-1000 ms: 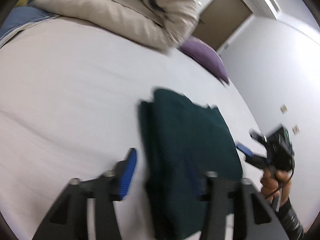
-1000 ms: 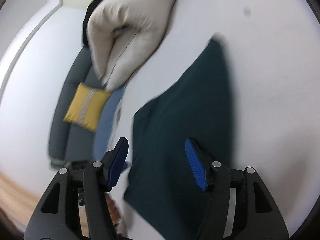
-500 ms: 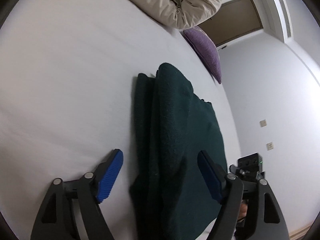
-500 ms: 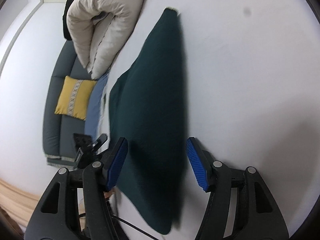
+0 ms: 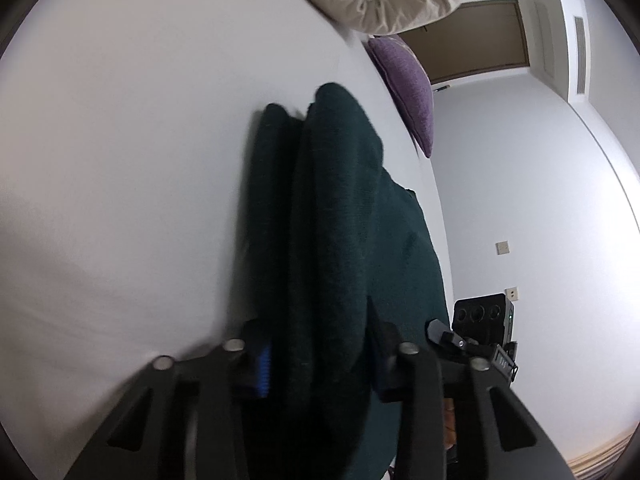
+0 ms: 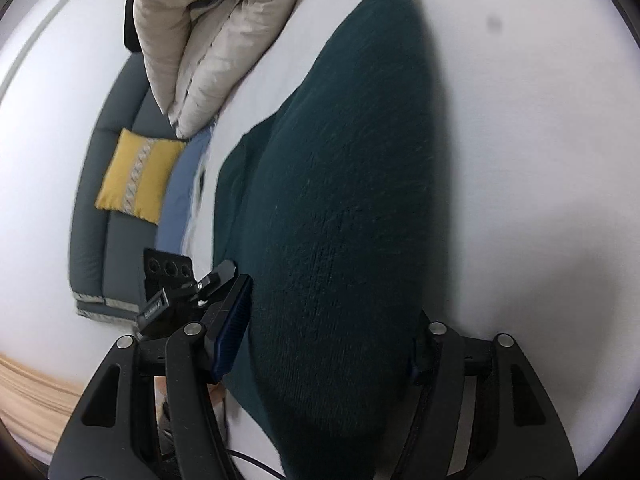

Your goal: Fold small clothes

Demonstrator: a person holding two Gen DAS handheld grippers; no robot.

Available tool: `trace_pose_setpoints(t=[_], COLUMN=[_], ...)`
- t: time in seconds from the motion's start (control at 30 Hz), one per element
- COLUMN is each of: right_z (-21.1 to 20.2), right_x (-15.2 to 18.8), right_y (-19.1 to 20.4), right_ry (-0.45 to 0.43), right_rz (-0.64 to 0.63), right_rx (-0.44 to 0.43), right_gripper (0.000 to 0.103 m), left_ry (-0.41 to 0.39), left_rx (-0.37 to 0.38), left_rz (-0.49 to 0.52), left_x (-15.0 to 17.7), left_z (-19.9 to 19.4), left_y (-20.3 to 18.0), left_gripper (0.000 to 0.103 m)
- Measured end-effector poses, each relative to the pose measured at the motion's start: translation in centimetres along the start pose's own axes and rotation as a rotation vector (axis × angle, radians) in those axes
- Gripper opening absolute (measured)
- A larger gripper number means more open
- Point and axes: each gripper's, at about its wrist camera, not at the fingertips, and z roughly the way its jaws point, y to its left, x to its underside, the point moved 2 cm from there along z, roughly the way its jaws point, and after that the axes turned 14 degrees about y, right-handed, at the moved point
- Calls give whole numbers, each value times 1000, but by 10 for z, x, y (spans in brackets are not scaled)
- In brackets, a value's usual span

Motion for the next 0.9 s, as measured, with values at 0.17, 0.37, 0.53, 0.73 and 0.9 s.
trace_pose_setpoints(t=[0.17, 0.37, 0.53, 0.73, 0.9], right_z=[1, -1, -16, -47, -71], right_x=[2, 5, 19, 75, 156], right_y=[5, 16, 24, 15, -3], right_ry=[-6, -29, -35, -46, -36], right_rz=[-9, -22, -34, -10, 8], right_rx=[45, 81, 69, 47, 23], right_gripper=[46, 42, 41, 41, 41], left_ry=[1, -8, 10, 67, 66], left_rx=[2, -4, -12, -65, -57], left_rz=[13, 45, 98, 170, 177], left_x=[1, 8, 19, 73, 141], left_z=[-1, -9, -10, 8, 12], left_y=[-4, -15, -41, -71, -83], left_gripper=[28, 26, 26, 26, 26])
